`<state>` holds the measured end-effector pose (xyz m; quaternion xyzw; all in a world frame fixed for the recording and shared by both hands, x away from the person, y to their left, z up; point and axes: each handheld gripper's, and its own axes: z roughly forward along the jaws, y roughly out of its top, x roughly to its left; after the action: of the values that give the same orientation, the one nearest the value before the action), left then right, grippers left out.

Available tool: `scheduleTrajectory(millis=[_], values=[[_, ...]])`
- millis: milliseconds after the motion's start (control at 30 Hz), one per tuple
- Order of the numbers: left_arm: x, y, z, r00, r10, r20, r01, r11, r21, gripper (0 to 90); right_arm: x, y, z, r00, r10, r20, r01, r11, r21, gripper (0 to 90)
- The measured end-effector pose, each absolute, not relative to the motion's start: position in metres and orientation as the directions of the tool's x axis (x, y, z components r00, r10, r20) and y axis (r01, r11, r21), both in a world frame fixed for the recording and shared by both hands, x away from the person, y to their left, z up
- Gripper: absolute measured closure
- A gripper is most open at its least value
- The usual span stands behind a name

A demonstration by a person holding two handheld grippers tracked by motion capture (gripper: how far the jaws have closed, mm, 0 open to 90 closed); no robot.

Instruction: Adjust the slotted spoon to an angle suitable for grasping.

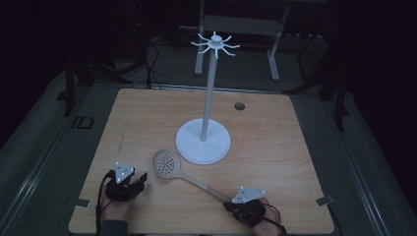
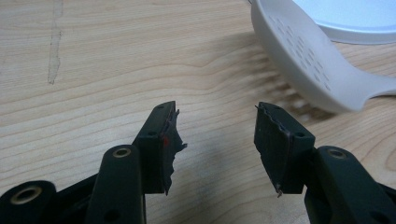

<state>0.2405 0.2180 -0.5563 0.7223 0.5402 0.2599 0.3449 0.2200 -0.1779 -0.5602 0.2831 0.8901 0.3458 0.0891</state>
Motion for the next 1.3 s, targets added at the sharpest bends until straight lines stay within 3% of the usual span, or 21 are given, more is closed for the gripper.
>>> scheduleTrajectory(millis=[300, 533, 900, 1300], values=[[0.240, 0.218, -0.557, 0.280, 0.960, 0.002, 0.602, -0.177, 0.779, 49.3, 0.245, -0.189, -0.561, -0.756, 0.654, -0.005, 0.475, 0.555, 0.683, 89.9], [0.239, 0.219, -0.557, 0.279, 0.960, 0.003, 0.604, -0.178, 0.777, 49.2, 0.266, -0.198, -0.567, -0.662, 0.749, 0.002, 0.512, 0.451, 0.731, 89.9], [0.239, 0.219, -0.557, 0.279, 0.960, -0.002, 0.601, -0.174, 0.780, 49.1, 0.271, -0.240, -0.551, -0.536, 0.841, 0.074, 0.523, 0.262, 0.811, 87.3], [0.240, 0.218, -0.555, 0.287, 0.958, -0.014, 0.592, -0.166, 0.789, 48.9, 0.273, -0.265, -0.547, -0.456, 0.887, 0.069, 0.513, 0.199, 0.835, 82.2]])
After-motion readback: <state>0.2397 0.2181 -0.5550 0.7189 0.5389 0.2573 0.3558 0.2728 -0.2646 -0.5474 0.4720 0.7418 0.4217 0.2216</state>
